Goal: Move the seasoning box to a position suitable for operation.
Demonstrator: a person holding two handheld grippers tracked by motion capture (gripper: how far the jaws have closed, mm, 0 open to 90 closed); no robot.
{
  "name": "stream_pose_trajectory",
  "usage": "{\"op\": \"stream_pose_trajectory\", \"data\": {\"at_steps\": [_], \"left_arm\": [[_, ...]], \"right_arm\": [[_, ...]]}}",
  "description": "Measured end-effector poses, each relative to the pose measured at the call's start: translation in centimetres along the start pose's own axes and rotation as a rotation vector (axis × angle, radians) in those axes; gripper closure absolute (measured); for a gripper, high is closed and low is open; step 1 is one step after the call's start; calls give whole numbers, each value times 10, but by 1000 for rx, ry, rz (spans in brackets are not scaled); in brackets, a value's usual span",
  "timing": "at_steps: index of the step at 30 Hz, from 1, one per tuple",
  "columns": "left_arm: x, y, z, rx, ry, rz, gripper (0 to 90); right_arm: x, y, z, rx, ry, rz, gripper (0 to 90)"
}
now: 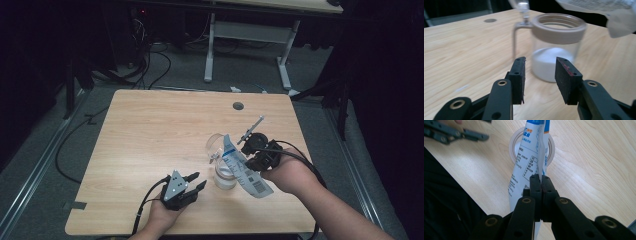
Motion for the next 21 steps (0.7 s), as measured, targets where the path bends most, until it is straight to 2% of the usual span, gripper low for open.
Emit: {"op": "stream_pose_trajectory", "data": {"at_steps": [6, 12, 16, 21], "left_arm": [[24, -14, 2, 0, -13, -46, 600], [43, -27, 4, -8, -35, -75, 587], [48, -31, 6, -7, -43, -85, 582], [48, -31, 7, -10, -43, -83, 574]], "right_arm": [[2, 0, 0, 5, -5, 1, 899], [1, 0, 1, -3, -4, 2, 898], [2, 0, 2, -11, -1, 2, 899], [-1, -1, 8, -19, 9, 5, 899]]}}
Point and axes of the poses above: each handheld gripper's, and its own axes: y roughly forward along the jaws, z roughly out of its underside, x roughly to its left, the point moved 9 cm from there along y, roughly forward along the jaws, and after that the axes turned 11 degrees about -y, right-handed, at the moved point
